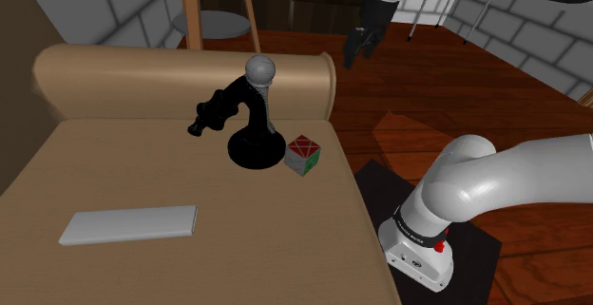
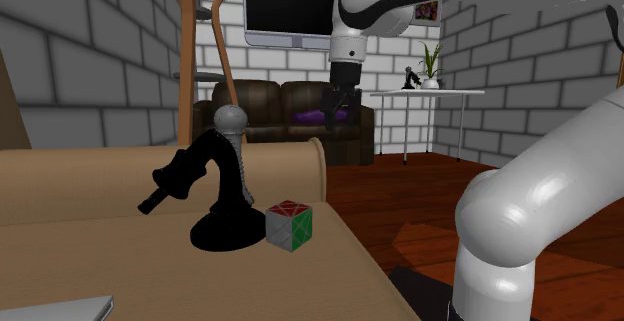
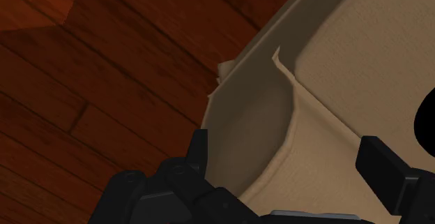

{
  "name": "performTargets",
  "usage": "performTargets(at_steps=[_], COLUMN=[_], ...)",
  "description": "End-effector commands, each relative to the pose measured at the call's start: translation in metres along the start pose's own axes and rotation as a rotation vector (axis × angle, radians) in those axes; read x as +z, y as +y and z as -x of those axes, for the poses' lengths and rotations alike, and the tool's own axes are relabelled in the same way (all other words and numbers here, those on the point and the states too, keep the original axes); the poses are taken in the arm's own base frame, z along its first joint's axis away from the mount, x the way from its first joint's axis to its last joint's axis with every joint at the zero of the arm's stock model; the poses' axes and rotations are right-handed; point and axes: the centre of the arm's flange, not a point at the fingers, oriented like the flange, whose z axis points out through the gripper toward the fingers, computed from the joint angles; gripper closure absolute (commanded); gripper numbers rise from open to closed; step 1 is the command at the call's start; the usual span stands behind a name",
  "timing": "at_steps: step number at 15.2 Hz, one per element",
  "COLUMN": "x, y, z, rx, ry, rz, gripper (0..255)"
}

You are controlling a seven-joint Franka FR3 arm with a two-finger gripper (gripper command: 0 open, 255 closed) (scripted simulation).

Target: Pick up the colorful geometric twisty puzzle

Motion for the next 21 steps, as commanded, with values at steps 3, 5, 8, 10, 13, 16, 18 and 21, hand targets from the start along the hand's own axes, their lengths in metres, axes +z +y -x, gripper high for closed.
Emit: performTargets(at_steps=[3, 5, 8, 10, 13, 16, 18, 21], x=[0.011, 0.021, 0.037, 0.047, 0.062, 0.077, 0.087, 0.101], y=[-0.022, -0.045, -0.078, -0.101, -0.135, -0.17, -0.193, -0.227], z=[0.006, 0.012, 0.021, 0.026, 0.034, 0.041, 0.046, 0.052], rx=[0.012, 0.024, 0.043, 0.055, 0.073, 0.091, 0.104, 0.122], ry=[-0.006, -0.013, -0.022, -0.029, -0.038, -0.048, -0.054, -0.064], rz=[-0.005, -0.01, -0.018, -0.023, -0.031, -0.039, -0.044, -0.051], gripper=[0, 0, 0, 0, 0, 0, 0, 0])
